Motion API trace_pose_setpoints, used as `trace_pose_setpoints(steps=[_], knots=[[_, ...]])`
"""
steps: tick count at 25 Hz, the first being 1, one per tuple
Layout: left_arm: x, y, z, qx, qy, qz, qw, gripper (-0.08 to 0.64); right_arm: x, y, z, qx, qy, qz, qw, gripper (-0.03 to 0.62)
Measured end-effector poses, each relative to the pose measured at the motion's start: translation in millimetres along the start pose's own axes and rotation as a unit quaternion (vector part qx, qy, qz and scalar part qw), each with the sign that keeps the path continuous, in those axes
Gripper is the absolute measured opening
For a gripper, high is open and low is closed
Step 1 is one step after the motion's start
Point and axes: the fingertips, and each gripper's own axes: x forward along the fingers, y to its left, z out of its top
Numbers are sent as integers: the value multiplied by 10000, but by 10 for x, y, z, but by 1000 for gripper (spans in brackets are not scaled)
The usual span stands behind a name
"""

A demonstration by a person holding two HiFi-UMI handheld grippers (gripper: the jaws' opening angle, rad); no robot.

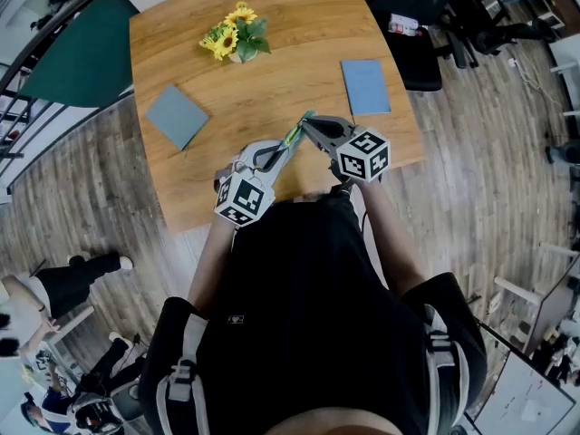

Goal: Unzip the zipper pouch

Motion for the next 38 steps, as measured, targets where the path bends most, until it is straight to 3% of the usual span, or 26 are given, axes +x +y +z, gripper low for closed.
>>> trace_pose_setpoints(steps=[38], knots=[[-60, -54, 67, -190, -357, -304, 9987, 9, -86, -266, -75, 185, -117, -492, 9986, 9]])
